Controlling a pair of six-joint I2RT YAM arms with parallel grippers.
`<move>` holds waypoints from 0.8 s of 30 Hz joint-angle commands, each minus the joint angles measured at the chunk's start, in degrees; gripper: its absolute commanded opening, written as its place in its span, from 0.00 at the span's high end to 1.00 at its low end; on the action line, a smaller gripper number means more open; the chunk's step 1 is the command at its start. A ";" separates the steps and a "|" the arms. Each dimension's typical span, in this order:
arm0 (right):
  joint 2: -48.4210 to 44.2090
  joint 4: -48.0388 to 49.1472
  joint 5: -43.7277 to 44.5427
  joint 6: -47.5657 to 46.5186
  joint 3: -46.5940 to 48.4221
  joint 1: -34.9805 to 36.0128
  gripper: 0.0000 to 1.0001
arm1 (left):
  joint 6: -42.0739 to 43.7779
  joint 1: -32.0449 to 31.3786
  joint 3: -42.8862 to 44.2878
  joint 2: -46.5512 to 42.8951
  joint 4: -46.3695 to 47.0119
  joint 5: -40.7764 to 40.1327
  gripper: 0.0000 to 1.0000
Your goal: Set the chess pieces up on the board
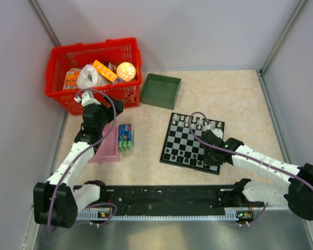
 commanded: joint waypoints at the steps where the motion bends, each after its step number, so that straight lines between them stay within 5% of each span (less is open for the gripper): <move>1: 0.21 -1.69 1.55 0.78 1.55 0.86 1.00 | 0.11 0.35 -0.09 -0.94 3.26 0.40 0.01; 24: -0.31 -2.31 2.87 1.57 1.99 1.74 1.00 | 0.11 0.35 0.35 -0.85 3.26 0.75 0.01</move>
